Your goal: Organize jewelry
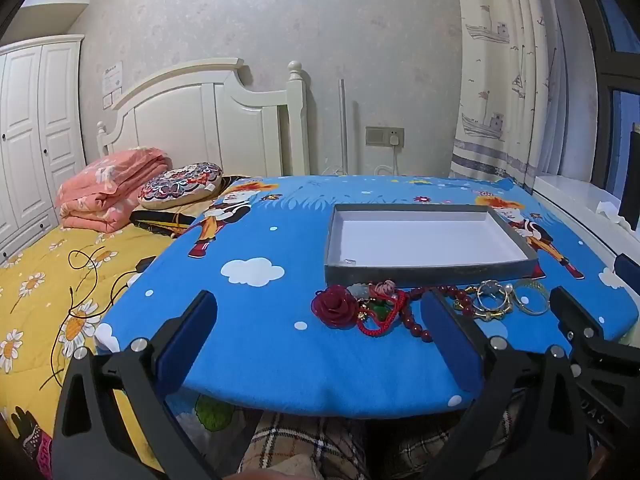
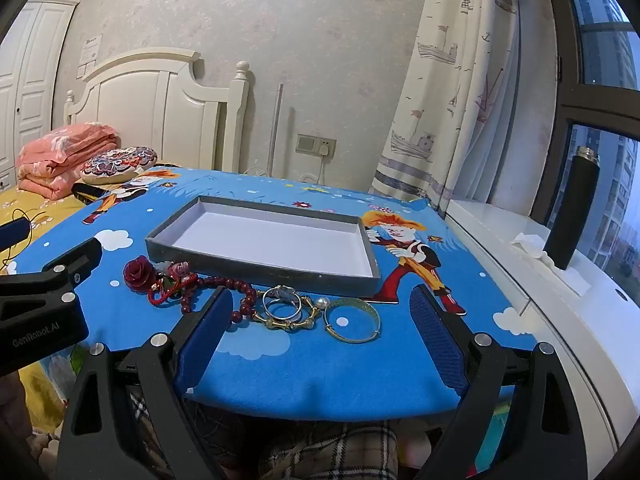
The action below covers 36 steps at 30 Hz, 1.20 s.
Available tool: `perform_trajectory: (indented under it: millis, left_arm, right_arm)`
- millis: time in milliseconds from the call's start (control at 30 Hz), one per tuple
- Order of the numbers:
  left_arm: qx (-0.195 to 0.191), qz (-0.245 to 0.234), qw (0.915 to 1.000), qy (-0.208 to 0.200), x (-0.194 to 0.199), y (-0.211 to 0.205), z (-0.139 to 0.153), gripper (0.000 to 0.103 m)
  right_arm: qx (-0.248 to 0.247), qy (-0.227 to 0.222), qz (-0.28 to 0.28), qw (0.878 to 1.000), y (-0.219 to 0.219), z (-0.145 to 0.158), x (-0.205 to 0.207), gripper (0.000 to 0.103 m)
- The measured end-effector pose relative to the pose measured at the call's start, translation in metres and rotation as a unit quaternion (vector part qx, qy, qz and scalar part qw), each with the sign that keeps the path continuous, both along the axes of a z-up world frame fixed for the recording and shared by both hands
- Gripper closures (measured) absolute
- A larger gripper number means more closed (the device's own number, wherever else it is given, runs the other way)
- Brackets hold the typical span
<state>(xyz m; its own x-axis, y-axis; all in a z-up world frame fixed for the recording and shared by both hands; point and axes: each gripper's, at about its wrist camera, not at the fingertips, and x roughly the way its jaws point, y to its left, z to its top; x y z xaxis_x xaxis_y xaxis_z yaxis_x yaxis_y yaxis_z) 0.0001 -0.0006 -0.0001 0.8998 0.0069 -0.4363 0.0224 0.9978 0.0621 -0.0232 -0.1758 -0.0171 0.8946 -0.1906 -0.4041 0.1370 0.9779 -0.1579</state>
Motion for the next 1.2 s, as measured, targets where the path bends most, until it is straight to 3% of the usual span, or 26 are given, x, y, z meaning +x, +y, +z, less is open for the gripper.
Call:
perform_trajectory:
  millis: [1200]
  left_arm:
    - [-0.010, 0.003, 0.9999, 0.007, -0.0030, 0.0038, -0.0074, 0.004]
  right_arm:
    - [0.003, 0.001, 0.000, 1.000, 0.0001, -0.0023, -0.0006, 0.018]
